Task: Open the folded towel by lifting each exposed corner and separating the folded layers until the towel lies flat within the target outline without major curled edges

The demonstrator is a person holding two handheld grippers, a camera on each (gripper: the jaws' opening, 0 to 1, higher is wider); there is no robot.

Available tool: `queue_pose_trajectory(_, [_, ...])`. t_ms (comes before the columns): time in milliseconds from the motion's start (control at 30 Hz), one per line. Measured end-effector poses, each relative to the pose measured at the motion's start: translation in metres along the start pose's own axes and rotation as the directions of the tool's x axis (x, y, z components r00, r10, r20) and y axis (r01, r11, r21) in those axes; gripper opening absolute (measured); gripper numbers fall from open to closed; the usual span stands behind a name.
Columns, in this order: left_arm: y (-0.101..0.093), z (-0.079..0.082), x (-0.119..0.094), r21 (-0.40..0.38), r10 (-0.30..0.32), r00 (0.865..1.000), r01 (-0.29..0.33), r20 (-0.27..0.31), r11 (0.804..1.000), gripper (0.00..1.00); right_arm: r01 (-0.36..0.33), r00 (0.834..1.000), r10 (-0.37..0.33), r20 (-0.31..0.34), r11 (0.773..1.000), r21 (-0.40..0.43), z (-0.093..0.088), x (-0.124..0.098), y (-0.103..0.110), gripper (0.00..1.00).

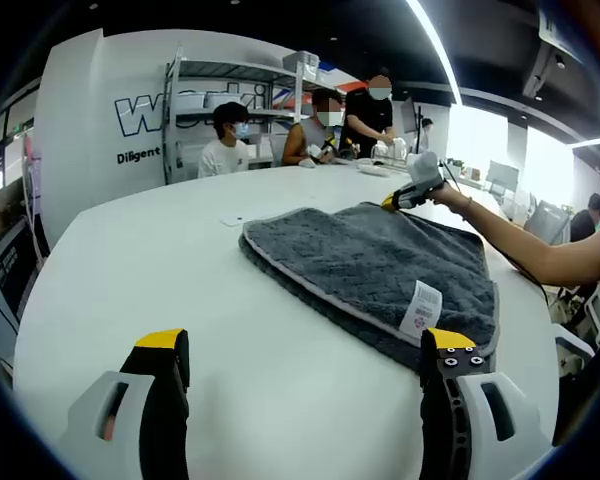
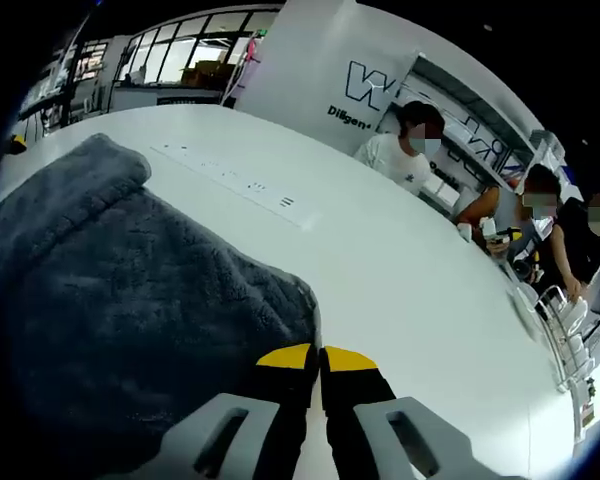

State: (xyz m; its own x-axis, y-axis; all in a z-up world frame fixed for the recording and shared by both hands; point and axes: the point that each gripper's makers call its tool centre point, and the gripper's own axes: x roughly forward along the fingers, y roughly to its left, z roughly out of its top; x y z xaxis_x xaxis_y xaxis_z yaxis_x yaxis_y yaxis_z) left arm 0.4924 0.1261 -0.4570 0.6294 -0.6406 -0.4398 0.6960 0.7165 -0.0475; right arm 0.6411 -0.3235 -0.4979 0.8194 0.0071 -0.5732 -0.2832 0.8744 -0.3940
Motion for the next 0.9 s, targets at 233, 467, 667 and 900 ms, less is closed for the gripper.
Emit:
queue_pose_trajectory(233, [0.001, 0.0, 0.0, -0.002, -0.002, 1.0, 0.002, -0.002, 1.0, 0.95, 0.043, 0.999, -0.041, -0.028, 0.998, 0.048, -0.012, -0.003, -0.014, 0.0])
queue_pose_trajectory(467, [0.003, 0.004, -0.001, 0.003, -0.006, 1.0, 0.006, 0.008, 1.0, 0.95, 0.061, 0.998, -0.061, -0.023, 0.998, 0.032, -0.017, -0.009, -0.017, 0.0])
queue_pose_trajectory(667, [0.005, 0.004, -0.002, 0.001, -0.006, 1.0, 0.006, 0.008, 1.0, 0.95, 0.076, 0.996, -0.075, -0.053, 0.997, 0.011, -0.026, -0.01, -0.03, 0.0])
queue_pose_trajectory(900, [0.001, 0.004, -0.003, -0.001, -0.01, 1.0, 0.01, 0.014, 1.0, 0.95, 0.087, 0.994, -0.087, -0.07, 0.996, 0.006, -0.042, -0.014, -0.049, 0.0])
